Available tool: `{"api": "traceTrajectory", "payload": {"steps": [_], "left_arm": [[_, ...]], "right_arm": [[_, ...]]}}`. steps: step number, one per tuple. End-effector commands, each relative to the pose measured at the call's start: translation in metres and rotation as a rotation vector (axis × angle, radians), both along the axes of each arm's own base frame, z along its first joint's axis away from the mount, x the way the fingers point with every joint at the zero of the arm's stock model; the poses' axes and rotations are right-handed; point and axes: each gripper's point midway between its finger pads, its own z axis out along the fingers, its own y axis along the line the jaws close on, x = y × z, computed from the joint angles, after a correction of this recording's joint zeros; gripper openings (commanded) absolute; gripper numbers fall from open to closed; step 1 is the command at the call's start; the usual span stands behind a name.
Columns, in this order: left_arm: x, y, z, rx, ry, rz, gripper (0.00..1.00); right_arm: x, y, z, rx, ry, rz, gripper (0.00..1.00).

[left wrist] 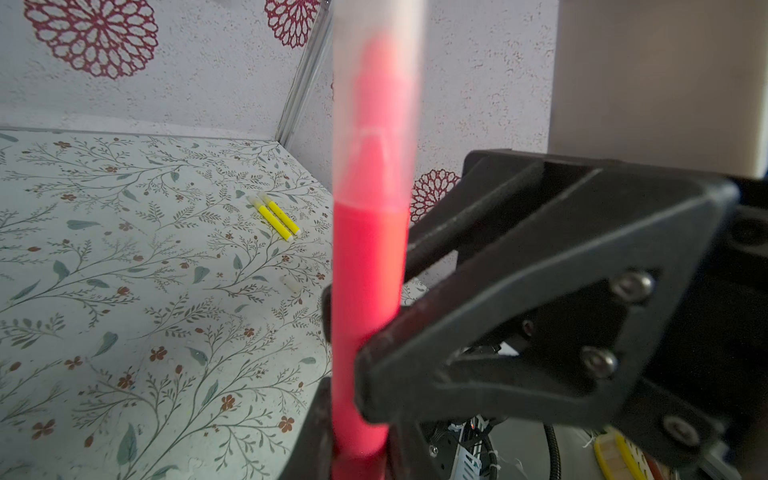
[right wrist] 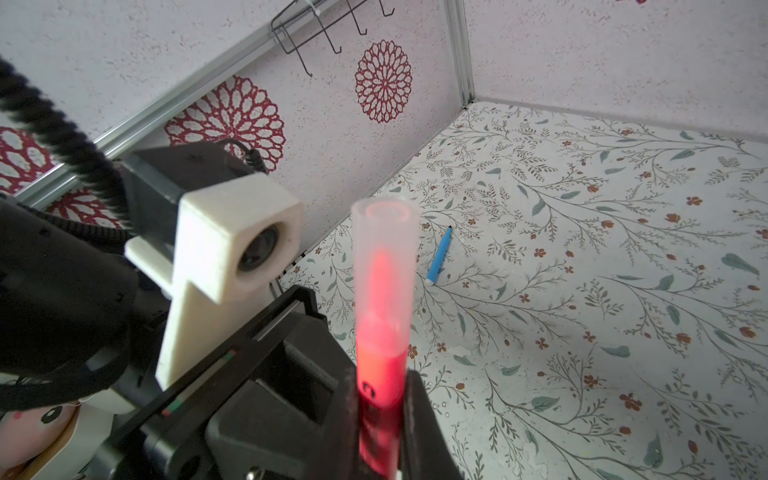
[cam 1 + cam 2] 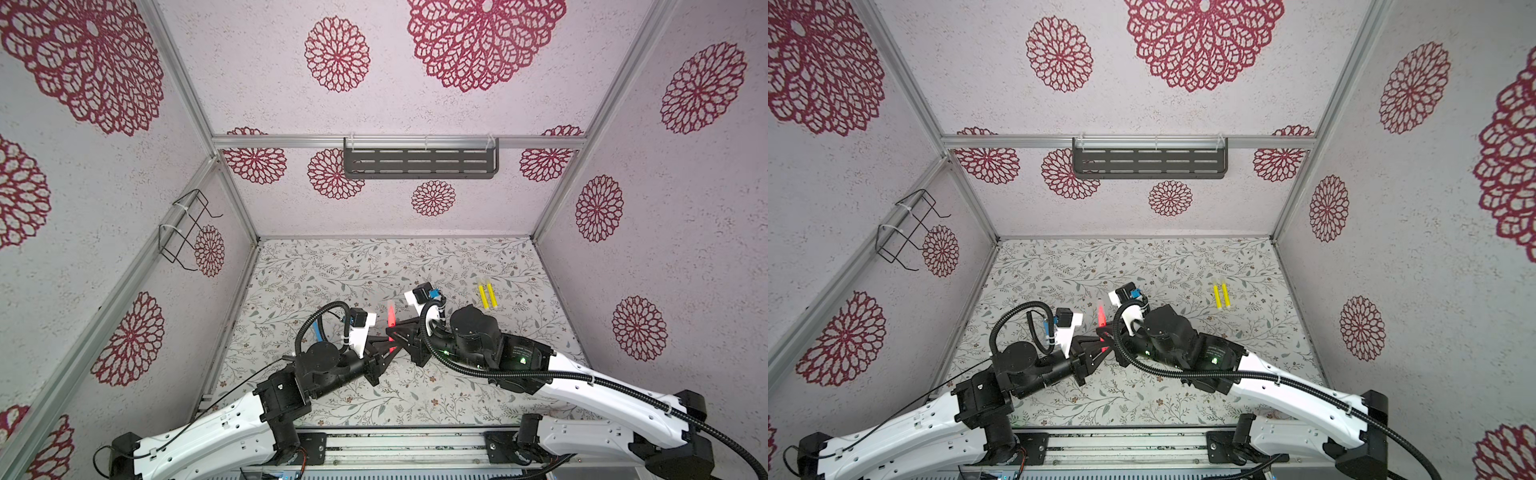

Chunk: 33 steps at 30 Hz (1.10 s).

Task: Insert the pens into the pen caps
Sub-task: 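Close the right gripper on the capped pink marker below the left gripper, then open the left gripper and pull it away while the right gripper lifts the marker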

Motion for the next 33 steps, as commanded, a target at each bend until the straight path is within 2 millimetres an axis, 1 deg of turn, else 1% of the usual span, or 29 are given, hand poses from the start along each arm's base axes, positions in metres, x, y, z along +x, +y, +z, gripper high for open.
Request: {"api": "traceTrajectory", "payload": {"steps": [1,10,11,12,13,16,21,25,26,30,33], "left_arm": [[-0.004,-0.003,0.013,-0.02,-0.03,-0.021,0.0],[-0.003,-0.005,0.011,-0.009,-0.027,-0.024,0.0],[-0.003,-0.005,0.011,-0.009,-0.026,-0.024,0.0],[-0.004,-0.005,0.011,-0.008,-0.025,-0.025,0.0],[-0.004,-0.005,0.011,-0.008,-0.027,-0.027,0.0],[-0.004,-0.007,0.011,-0.007,-0.027,-0.033,0.0],[-0.004,-0.011,0.011,-0.005,-0.026,-0.043,0.0],[-0.005,-0.011,0.013,-0.006,-0.03,-0.045,0.0],[-0.005,-0.011,0.012,-0.002,-0.03,-0.045,0.0],[-0.005,-0.011,0.013,-0.002,-0.036,-0.045,0.0],[-0.004,-0.013,0.012,0.004,-0.031,-0.047,0.0]], "right_arm": [[0.004,-0.001,0.024,0.053,-0.027,-0.017,0.0],[0.012,-0.008,0.021,0.06,-0.012,-0.052,0.0],[0.012,-0.007,0.02,0.056,-0.009,-0.053,0.05],[0.013,-0.007,0.018,0.053,-0.004,-0.055,0.15],[0.012,-0.006,0.018,0.052,-0.001,-0.051,0.19],[0.012,-0.002,0.015,0.045,0.006,-0.036,0.22],[0.014,0.003,0.012,0.037,0.008,-0.032,0.22],[0.015,0.002,0.012,0.034,0.005,-0.037,0.22],[0.015,0.002,0.013,0.037,0.004,-0.039,0.21],[0.015,0.001,0.014,0.042,0.002,-0.037,0.1],[0.017,0.0,0.013,0.04,0.002,-0.041,0.05]]}}
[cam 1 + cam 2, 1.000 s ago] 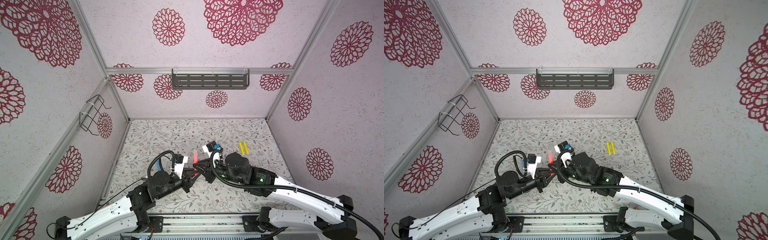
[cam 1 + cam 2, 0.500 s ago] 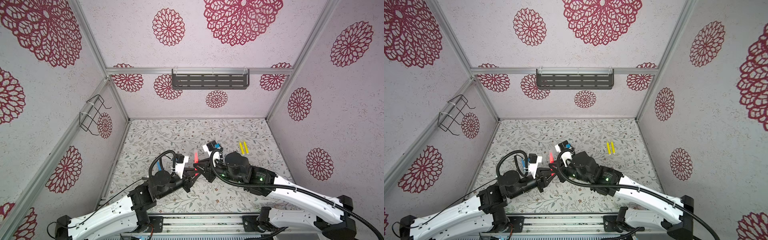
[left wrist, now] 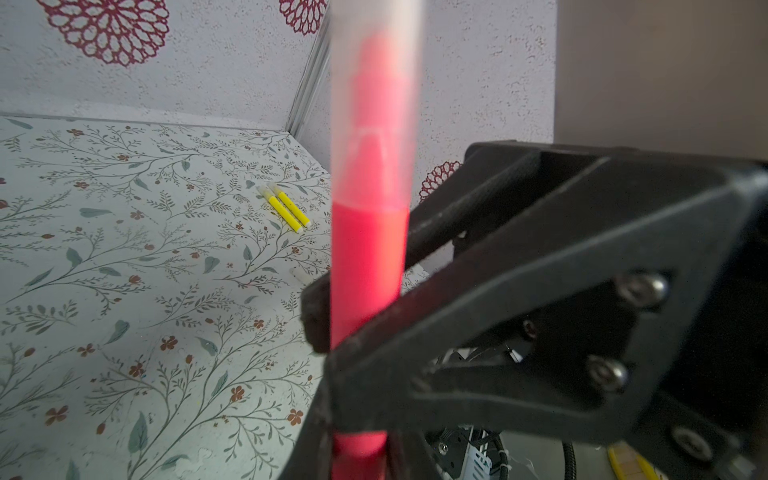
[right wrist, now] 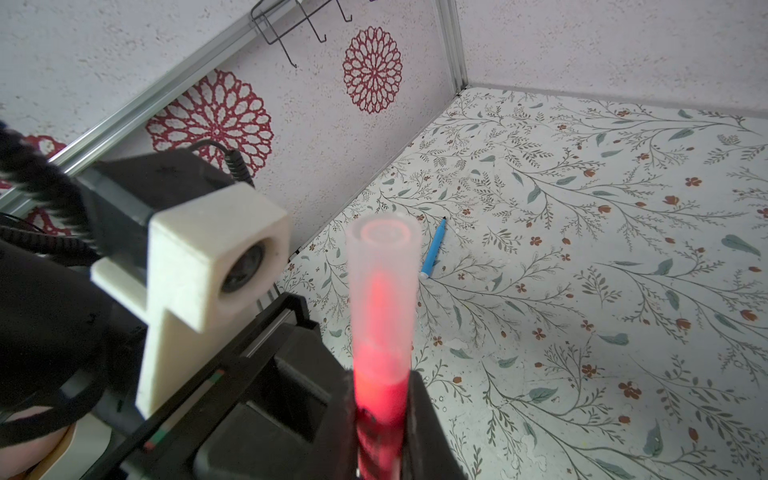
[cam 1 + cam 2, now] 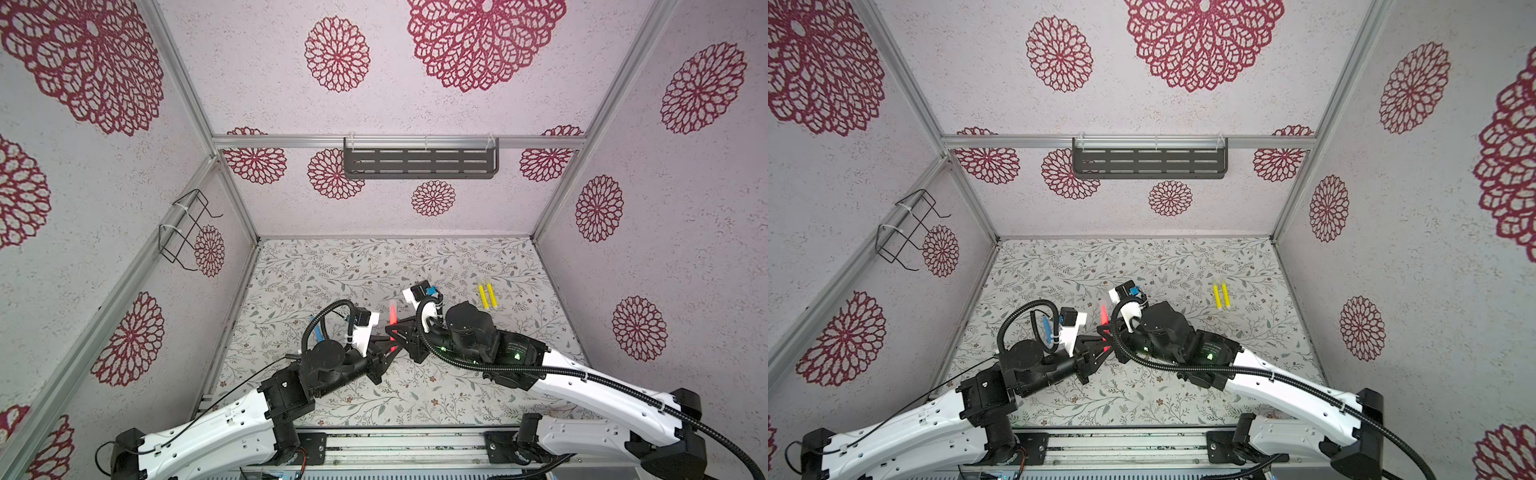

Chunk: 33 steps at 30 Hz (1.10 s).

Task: Insert the pens into the pen caps
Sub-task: 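Open the left gripper and pull it away while the right gripper lifts the marker, then carry the capped pink marker beside the yellow highlighters and lay it down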

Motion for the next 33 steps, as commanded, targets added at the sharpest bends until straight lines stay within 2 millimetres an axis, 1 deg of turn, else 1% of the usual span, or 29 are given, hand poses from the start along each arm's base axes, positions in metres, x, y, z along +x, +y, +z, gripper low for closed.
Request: {"api": "traceTrajectory", "payload": {"steps": [1,2,3,5,7,8,10,14,17,19,21,25,30,33], "left_arm": [[-0.009,-0.009,0.022,-0.036,-0.041,-0.059,0.0],[-0.008,-0.009,0.022,-0.034,-0.039,-0.055,0.0],[-0.006,-0.009,0.02,-0.028,-0.031,-0.045,0.05],[-0.003,-0.007,0.019,-0.017,-0.025,-0.026,0.24],[-0.001,-0.005,0.017,-0.004,-0.024,-0.009,0.45],[0.0,-0.003,0.016,0.001,-0.023,0.004,0.51],[0.004,0.004,0.014,0.017,-0.021,0.04,0.57],[0.009,0.02,0.011,0.029,-0.015,0.115,0.61],[0.014,0.037,0.006,0.026,-0.007,0.19,0.61],[0.021,0.055,0.0,0.035,0.0,0.277,0.62],[0.023,0.07,-0.005,0.044,0.012,0.337,0.61],[0.022,0.094,-0.015,0.042,0.044,0.415,0.62],[0.02,0.115,-0.031,0.055,0.091,0.481,0.62],[0.019,0.128,-0.041,0.077,0.13,0.53,0.62]], "right_arm": [[0.007,-0.002,0.025,0.058,-0.039,-0.024,0.03],[0.008,-0.002,0.024,0.056,-0.039,-0.028,0.03],[0.009,-0.004,0.025,0.058,-0.041,-0.034,0.02],[0.013,-0.008,0.027,0.057,-0.044,-0.052,0.02],[0.018,-0.013,0.025,0.047,-0.042,-0.07,0.02],[0.021,-0.016,0.025,0.041,-0.044,-0.083,0.02],[0.03,-0.025,0.02,0.015,-0.037,-0.12,0.01],[0.052,-0.051,0.01,-0.037,-0.027,-0.209,0.01],[0.07,-0.073,0.0,-0.089,-0.009,-0.277,0.0],[0.083,-0.089,-0.007,-0.129,0.004,-0.327,0.0],[0.096,-0.106,-0.015,-0.173,0.018,-0.384,0.0],[0.127,-0.145,-0.041,-0.31,0.08,-0.513,0.0],[0.162,-0.191,-0.075,-0.498,0.145,-0.672,0.0],[0.181,-0.21,-0.096,-0.589,0.2,-0.722,0.0]]}}
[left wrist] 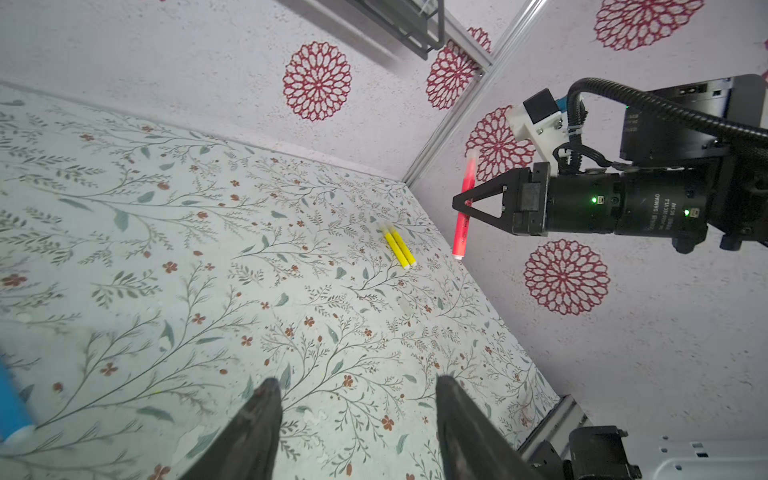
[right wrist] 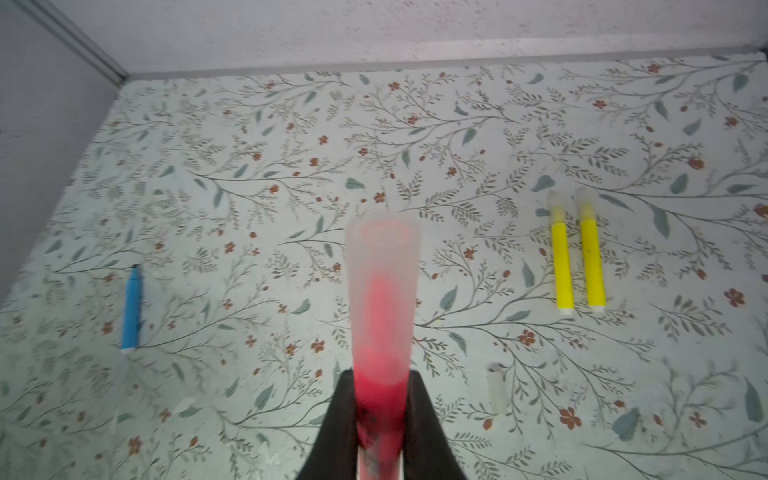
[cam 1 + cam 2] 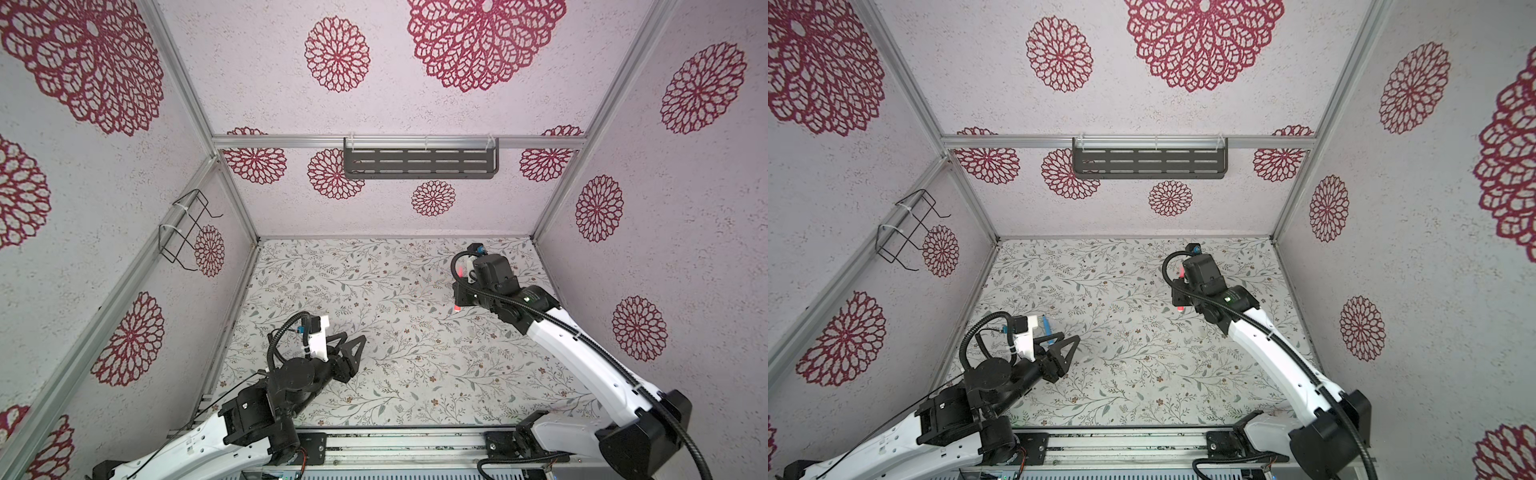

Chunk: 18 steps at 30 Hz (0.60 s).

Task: Insert the pens into the pen caps
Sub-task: 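Carry the capped pink marker beside the yellow highlighters and lay it down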

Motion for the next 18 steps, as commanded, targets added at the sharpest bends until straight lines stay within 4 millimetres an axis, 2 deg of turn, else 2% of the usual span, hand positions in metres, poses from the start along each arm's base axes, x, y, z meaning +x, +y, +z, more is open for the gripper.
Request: {"api": "traceTrajectory", "payload": {"steps": [1,5,10,18], "left_arm": [[0.001,0.022,-0.025,0.044,0.078,0.1,0.62],[-0.002,0.032,-0.037,0.048,0.122,0.13,0.62],[-0.004,0.034,-0.037,0.025,0.126,0.125,0.61],[-0.007,0.033,-0.034,0.031,0.124,0.106,0.61]], "right_arm": [[0.016,-0.03,-0.019,-0.142,0.072,-0.063,0.0],[0.042,-0.044,-0.044,-0.246,0.159,-0.095,0.0],[0.072,-0.061,-0.071,-0.399,0.252,-0.132,0.01],[0.096,-0.072,-0.126,-0.566,0.389,-0.125,0.02]]}}
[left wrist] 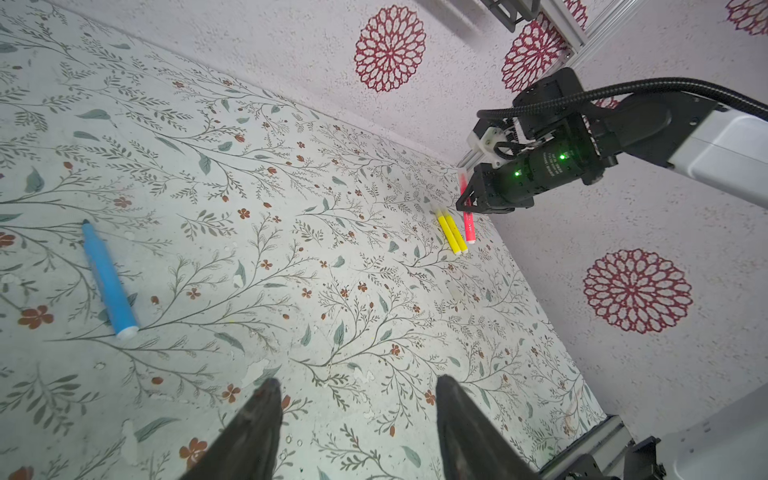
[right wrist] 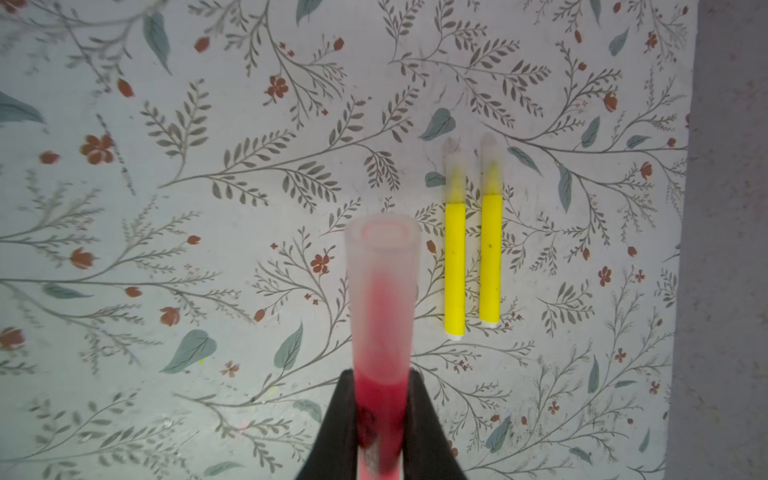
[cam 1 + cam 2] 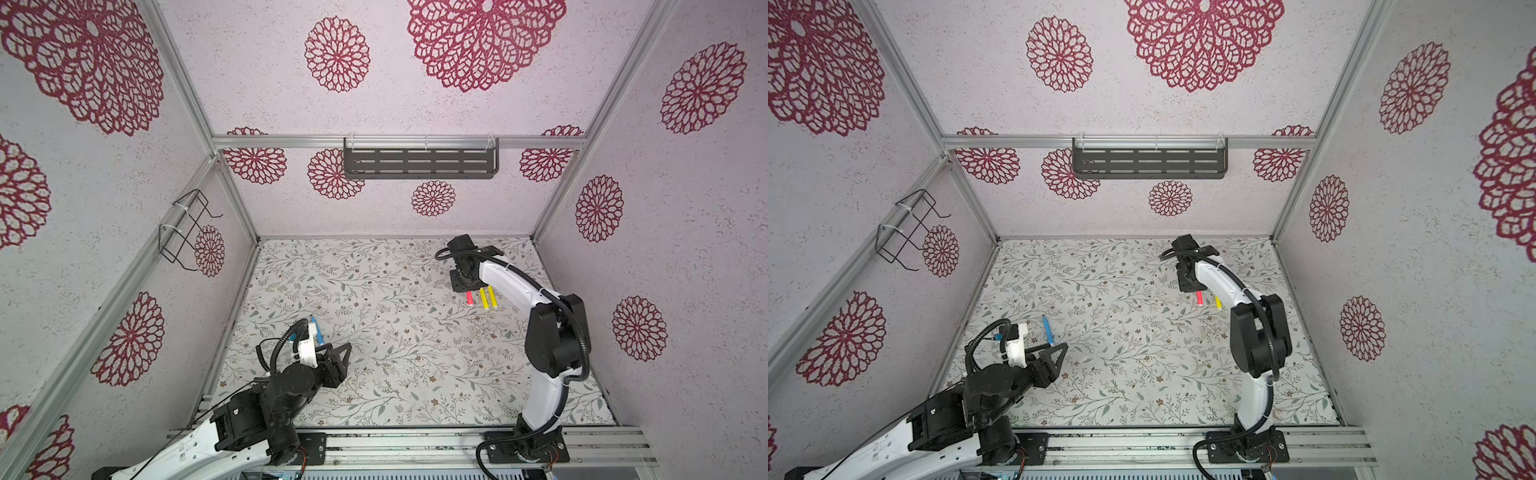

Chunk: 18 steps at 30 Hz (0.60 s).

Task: Insert the pens into the pen caps
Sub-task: 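Carry the capped pink marker beside the yellow highlighters and lay it down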

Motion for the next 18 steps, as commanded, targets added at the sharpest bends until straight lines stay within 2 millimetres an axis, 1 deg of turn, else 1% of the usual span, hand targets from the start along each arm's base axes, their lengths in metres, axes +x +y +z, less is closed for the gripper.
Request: {"api": "traceTrajectory", "payload": {"steps": [1,4,8,13,18], "left_arm": [[-0.001,0.002,0.001,-0.015,0.007,0.008,0.62],[-0.002,0.001,-0.001,-0.022,0.011,0.002,0.62],[-0.003,0.001,-0.001,-0.025,0.012,-0.005,0.62],[-0.004,0.002,0.004,-0.032,0.004,-0.007,0.62],[-0.004,0.002,0.009,-0.05,-0.01,-0.011,0.62]], "right_arm": [[0.001,-0.019,-0.008,-0.127,0.065,0.003,0.02],[0.005,-0.022,-0.026,-0.169,0.109,0.008,0.02],[0.011,-0.029,-0.039,-0.193,0.139,0.001,0.03],[0.018,-0.042,-0.051,-0.23,0.168,-0.018,0.04],[0.028,-0.053,-0.057,-0.265,0.174,-0.037,0.06]]}}
